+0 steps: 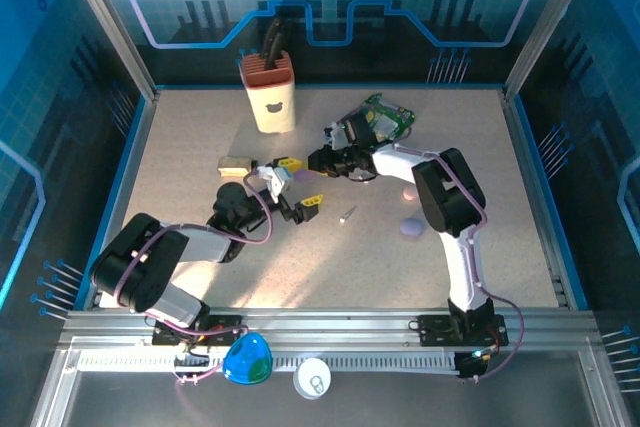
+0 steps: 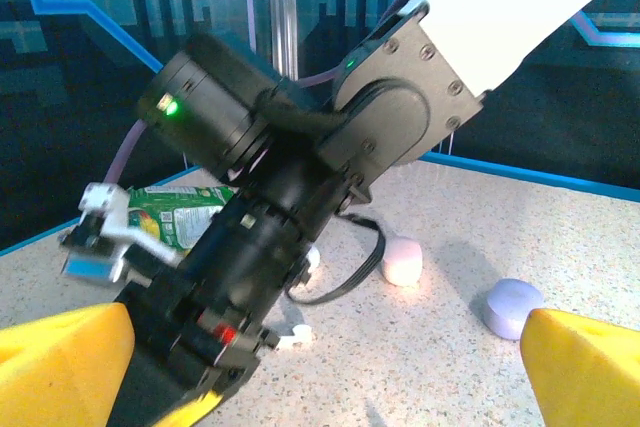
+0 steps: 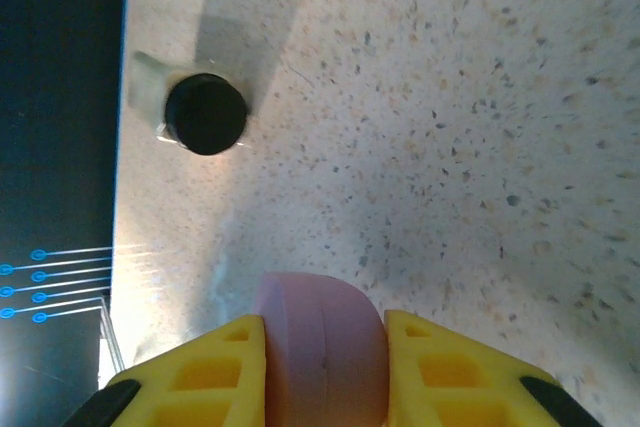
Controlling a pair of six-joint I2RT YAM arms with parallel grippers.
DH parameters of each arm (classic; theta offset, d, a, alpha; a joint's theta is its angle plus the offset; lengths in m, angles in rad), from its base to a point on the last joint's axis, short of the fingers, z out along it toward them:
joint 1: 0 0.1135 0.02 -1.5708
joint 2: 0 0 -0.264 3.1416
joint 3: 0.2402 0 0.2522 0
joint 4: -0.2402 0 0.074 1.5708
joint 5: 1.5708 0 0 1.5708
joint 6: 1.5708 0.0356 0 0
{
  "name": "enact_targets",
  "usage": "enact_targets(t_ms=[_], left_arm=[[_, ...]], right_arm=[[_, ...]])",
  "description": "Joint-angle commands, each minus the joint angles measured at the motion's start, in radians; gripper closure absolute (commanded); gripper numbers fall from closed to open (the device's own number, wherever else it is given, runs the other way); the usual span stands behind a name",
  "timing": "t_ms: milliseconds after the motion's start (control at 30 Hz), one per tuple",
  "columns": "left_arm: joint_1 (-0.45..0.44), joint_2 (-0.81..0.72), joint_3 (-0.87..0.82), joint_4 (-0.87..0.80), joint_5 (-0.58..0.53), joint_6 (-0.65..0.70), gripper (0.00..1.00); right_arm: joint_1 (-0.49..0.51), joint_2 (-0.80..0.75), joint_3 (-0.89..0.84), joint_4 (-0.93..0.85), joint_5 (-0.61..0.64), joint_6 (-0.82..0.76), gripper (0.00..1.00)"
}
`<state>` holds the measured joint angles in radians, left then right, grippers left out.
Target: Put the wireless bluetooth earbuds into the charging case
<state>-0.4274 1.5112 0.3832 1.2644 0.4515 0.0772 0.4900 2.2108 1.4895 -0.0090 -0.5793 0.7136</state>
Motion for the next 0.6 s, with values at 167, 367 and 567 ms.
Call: enact_targets(t_ms=[167, 367, 567], left_arm=[[0.000, -0.027, -0.018, -0.009, -0.027, -0.001, 0.01], [0.000, -0.027, -0.014, -0.008, -0.015, -0.012, 0.01], [-0.010, -0.012, 0.002, -0.013, -0.005, -0.010, 0.01]], right_arm=[[0.049, 0.055, 0.105, -0.118, 0.049, -0.055, 0.61], [0.033, -0.068, 0.069, -0.236, 0.199, -0.195, 0.36], [-0.018, -0.198, 0.006, -0.328, 0.458, -0.280, 0.24]])
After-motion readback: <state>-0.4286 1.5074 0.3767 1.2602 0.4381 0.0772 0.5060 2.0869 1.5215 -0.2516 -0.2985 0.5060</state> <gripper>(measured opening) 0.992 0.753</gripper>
